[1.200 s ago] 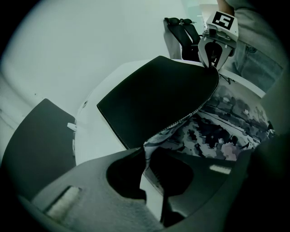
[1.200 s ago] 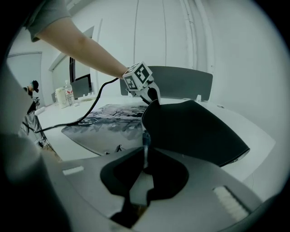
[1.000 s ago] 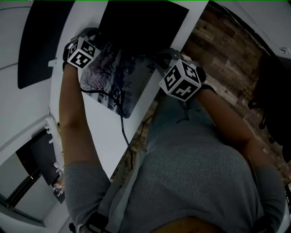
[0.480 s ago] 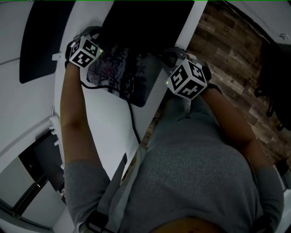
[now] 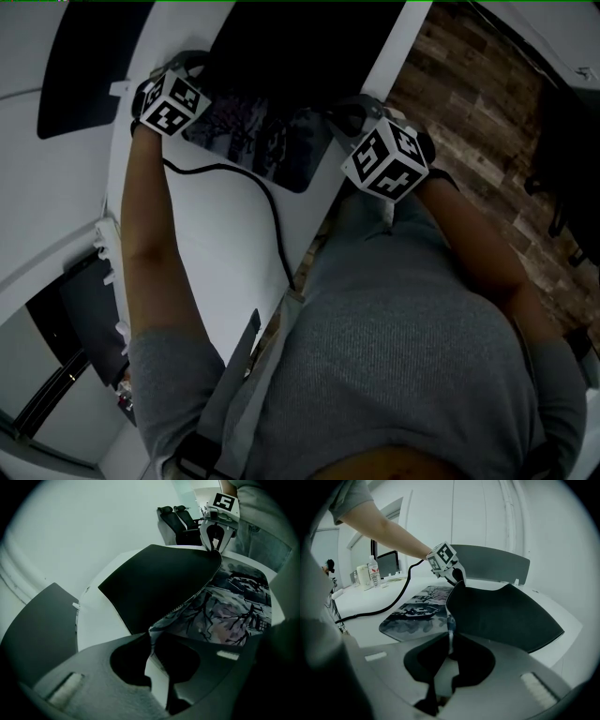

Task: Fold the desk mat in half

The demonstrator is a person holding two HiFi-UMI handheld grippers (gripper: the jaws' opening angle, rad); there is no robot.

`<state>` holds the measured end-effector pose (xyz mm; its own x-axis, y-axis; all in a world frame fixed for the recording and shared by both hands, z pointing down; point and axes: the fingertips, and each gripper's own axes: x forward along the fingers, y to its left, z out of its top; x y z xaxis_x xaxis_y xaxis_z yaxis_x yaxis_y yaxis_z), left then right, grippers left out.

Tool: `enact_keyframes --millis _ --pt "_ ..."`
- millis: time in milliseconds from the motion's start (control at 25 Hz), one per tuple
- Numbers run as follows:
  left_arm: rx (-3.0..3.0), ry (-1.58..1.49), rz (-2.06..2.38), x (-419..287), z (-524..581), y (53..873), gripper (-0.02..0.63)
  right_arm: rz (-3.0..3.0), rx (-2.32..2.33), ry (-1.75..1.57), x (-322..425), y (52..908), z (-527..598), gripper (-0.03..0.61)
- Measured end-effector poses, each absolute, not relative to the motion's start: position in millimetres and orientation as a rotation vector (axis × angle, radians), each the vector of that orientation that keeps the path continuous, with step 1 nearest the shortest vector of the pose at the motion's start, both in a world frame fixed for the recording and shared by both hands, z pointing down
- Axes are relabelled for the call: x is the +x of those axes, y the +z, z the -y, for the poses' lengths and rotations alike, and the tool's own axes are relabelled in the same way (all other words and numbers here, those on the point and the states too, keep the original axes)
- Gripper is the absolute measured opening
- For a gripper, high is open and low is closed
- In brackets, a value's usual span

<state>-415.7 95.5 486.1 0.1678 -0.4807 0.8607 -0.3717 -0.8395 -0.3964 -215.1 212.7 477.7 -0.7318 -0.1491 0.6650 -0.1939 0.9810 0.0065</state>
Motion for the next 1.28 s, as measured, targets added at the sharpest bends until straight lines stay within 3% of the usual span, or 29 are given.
enact_keyframes --millis 1280 --pt "-2.343 -1.766 -0.924 -453 -188 485 0.034 2.382 0.075 0.031 -252 477 -310 0.028"
